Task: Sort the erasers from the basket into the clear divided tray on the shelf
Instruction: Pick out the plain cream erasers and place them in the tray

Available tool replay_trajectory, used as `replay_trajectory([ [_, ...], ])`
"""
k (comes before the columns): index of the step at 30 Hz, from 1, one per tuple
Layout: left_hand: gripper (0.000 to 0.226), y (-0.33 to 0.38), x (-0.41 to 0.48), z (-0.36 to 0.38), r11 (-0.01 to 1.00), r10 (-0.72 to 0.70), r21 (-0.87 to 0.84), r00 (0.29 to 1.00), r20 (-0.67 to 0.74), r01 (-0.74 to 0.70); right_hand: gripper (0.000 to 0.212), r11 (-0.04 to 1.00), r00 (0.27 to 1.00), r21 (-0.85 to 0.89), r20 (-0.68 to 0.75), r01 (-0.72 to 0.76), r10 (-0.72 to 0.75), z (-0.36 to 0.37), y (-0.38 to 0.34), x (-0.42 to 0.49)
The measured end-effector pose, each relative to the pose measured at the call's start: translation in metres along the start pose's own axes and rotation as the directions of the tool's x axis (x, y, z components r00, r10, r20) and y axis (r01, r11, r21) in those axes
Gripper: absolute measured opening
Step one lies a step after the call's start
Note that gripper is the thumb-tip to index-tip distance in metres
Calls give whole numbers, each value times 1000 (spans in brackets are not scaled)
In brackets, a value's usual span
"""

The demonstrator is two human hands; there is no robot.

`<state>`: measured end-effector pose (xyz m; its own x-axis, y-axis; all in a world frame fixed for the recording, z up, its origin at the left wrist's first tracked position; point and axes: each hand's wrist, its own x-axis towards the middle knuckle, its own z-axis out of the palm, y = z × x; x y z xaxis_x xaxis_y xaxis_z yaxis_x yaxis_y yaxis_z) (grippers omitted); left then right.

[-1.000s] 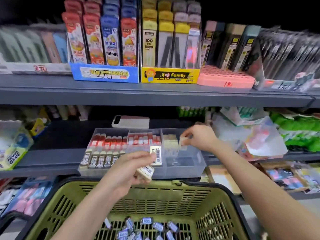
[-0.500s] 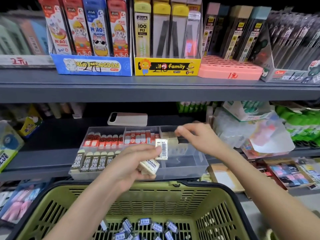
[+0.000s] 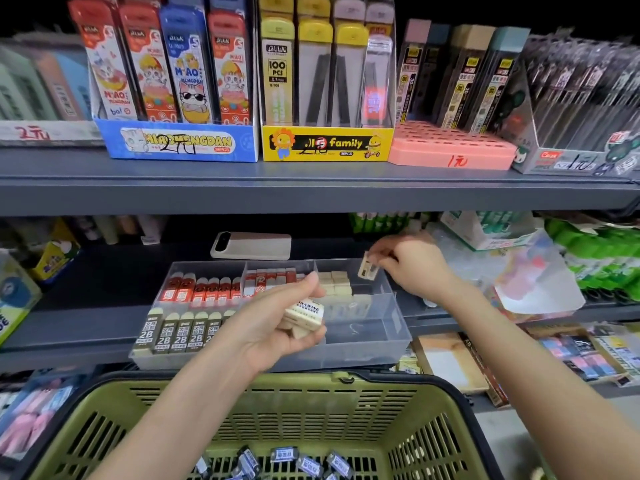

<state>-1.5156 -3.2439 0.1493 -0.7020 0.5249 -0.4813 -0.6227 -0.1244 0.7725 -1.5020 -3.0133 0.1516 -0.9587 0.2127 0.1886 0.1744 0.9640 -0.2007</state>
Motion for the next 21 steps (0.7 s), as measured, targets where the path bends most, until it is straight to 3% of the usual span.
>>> replay_trajectory([
  [3,28,-1,0,-1,999,-25,-34,1000,-16,25,27,988,994,-130,89,80,-68,21,4,4],
  [7,32,-1,1,0,999,-44,-19,998,-36,43,22,990,962,-42,247,131,-117,34,4,4],
  [12,33,-1,5,3,997,-56,-56,998,-25,55,28,995,938,15,334,94,-94,35,1,7],
  [15,34,0,6,4,998,-49,-42,999,-13,48,30,990,981,-91,170,108,-92,28,-6,1],
  [16,35,0,7,4,998,-45,-39,999,-12,45,31,994,994,-57,56,96,-93,24,-11,-5],
  [18,37,-1,8,5,999,-27,-42,999,-21,26,46,977,990,186,-109,107,-87,10,-28,-21],
  [19,39,-2,8,5,999,-6,-44,1000,-29,5,60,959,986,251,-135,130,-98,3,-38,-30],
  [21,43,-4,9,7,997,68,-24,997,-44,-70,79,969,991,219,-94,117,-99,-4,-61,-46],
])
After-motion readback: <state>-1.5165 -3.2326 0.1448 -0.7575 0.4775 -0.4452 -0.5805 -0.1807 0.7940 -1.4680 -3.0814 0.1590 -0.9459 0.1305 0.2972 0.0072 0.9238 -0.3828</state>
